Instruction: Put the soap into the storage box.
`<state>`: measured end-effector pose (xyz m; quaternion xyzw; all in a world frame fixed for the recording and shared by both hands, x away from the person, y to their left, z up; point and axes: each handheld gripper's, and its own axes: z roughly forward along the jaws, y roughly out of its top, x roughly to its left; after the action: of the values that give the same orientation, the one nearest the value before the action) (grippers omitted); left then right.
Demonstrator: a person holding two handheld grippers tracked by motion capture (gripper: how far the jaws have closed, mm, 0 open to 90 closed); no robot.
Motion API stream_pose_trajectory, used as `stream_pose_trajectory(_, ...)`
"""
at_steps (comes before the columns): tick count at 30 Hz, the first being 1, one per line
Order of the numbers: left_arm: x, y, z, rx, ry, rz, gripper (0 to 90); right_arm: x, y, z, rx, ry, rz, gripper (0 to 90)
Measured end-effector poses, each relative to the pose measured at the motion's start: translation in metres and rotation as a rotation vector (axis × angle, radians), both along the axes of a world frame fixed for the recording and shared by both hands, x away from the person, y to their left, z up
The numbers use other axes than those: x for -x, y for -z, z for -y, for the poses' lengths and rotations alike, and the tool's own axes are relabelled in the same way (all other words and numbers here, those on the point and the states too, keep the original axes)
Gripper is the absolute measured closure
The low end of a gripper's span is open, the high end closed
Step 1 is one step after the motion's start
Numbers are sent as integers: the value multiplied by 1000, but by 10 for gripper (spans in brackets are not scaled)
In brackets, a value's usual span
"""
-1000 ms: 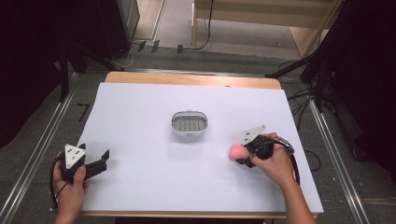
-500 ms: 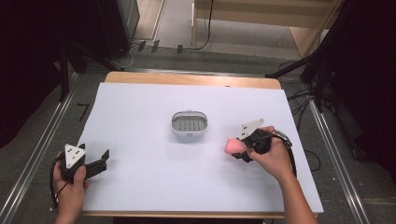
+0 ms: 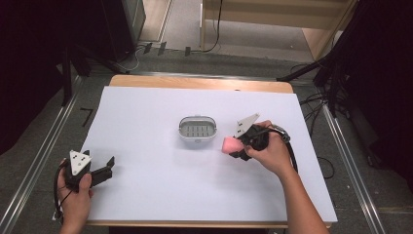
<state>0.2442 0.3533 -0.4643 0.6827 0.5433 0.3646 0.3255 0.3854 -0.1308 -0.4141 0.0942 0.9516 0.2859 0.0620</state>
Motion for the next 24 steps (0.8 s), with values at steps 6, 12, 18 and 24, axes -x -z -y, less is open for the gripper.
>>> stream_pose_trajectory(6, -1, 0, 1, -9, -25, -8, 158, -10, -8, -18, -4, -43, 3, 387)
stream_pose_trajectory(12, 1, 0, 1, -6, -15, 18, 160, -18, -16, -35, -5, -75, 13, 387)
stream_pose_trajectory(18, 1, 0, 1, -3, -11, 10, 160, -26, -23, -50, -5, -99, 12, 388)
stream_pose_trajectory(24, 1, 0, 1, -12, -9, 10, 160, -33, -25, -65, -6, -111, 8, 387)
